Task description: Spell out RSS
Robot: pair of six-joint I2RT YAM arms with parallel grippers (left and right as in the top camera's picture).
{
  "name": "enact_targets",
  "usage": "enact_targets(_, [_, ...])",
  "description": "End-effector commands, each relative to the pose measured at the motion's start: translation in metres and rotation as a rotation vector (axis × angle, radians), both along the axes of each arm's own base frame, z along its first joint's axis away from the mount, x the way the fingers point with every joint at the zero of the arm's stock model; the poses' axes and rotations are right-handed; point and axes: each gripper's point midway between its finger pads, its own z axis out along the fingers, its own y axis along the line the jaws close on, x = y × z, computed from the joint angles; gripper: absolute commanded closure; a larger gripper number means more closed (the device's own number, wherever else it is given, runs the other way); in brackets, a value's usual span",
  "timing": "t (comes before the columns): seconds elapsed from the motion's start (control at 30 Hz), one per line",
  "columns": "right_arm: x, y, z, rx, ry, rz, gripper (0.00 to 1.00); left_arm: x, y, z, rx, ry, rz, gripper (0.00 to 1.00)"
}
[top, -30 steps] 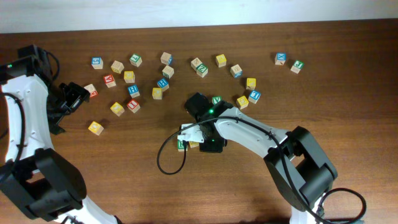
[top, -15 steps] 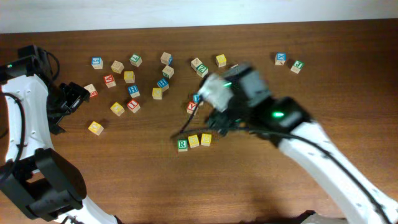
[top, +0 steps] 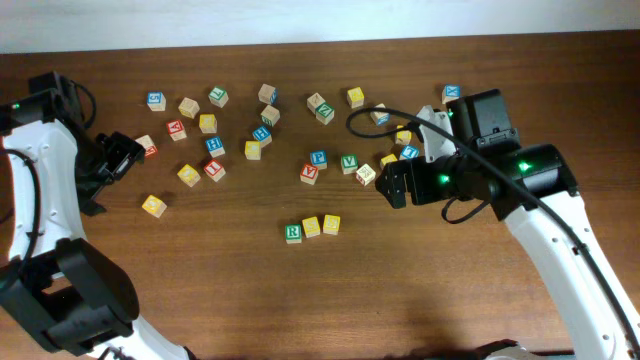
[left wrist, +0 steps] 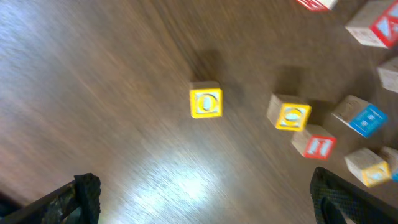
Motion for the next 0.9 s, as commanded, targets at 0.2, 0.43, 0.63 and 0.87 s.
enact_targets(0.2, [0.023,-0.011,-0.061,-0.036,0.257,-0.295,0.05,0.000,-0.088,0.011,-0.263,-0.039,-0.402,0.16])
enact_targets(0.43, [0.024,-0.007,-0.074,-0.029,0.312,-0.304,0.40,-0.018,-0.152,-0.019,-0.173,0.105,-0.637,0.61])
enact_targets(0.63, [0.025,-0.007,-0.074,-0.029,0.309,-0.304,0.39,-0.009,-0.181,-0.030,-0.154,0.062,-0.727,0.51])
enact_targets(0.87, [0.029,-0.016,-0.075,-0.074,0.283,-0.327,0.02,-0.029,-0.195,0.033,-0.200,-0.105,-0.864,0.73])
